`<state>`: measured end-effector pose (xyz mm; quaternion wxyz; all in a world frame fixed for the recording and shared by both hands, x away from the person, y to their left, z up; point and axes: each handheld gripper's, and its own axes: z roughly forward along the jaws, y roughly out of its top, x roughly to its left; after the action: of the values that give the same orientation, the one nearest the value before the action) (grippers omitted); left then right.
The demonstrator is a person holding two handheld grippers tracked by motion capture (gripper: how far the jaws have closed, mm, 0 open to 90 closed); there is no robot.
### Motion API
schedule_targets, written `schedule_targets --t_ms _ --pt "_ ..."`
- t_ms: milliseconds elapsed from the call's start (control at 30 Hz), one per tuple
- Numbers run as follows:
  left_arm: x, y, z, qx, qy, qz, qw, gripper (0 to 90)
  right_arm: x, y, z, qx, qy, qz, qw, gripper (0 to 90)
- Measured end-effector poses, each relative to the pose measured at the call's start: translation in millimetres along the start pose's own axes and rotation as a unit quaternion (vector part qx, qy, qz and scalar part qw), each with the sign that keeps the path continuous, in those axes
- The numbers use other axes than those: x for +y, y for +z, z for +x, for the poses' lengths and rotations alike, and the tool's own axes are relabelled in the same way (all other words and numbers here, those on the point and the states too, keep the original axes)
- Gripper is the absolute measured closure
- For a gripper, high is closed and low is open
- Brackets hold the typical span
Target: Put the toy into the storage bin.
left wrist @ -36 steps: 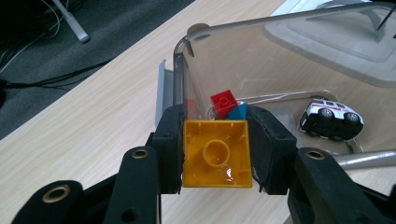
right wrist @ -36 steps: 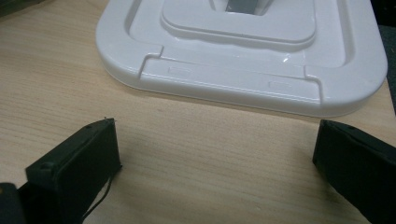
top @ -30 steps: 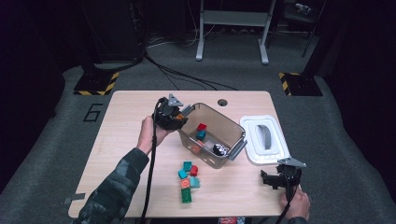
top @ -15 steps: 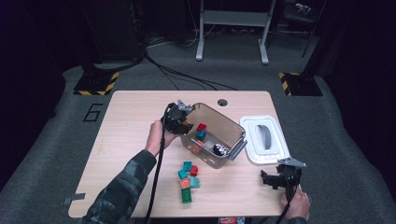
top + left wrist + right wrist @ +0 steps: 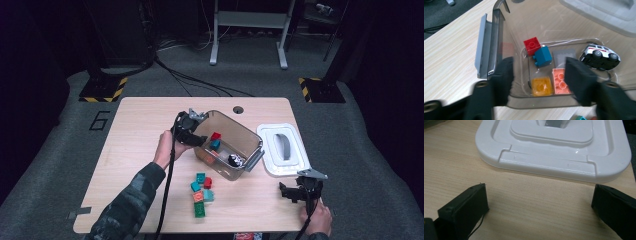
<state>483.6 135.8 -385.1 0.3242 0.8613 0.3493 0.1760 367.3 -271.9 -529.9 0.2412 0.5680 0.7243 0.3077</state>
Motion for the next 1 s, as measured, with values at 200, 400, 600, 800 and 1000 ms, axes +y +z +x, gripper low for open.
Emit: schedule_targets --t_ms 200,400,600,800,1000 --pt "-7.2 -17.7 -3.5 0.005 0.007 -0.012 0.9999 19.2 0.0 0.0 0.0 0.0 0.0 0.0 1.0 0.0" --pt "-22.1 -31.9 -5.7 0.006 0.004 -0.015 0.9999 10.6 0.0 0.0 0.0 0.0 0.0 0.0 1.0 0.0" --pt "-40.9 -39.5 -6.9 0.009 -0.004 -0.015 0.9998 5.3 0.0 0.0 0.0 0.0 0.0 0.0 1.0 0.0" --pt "-60.9 -37.7 -9.9 0.013 -0.01 -0.008 0.9998 1.8 0.1 0.0 0.0 0.0 0.0 0.0 1.0 0.0" --pt "-77.7 -28.8 -14.1 0.011 -0.015 -0.003 0.9998 0.4 0.1 0.0 0.0 0.0 0.0 0.0 1.0 0.0"
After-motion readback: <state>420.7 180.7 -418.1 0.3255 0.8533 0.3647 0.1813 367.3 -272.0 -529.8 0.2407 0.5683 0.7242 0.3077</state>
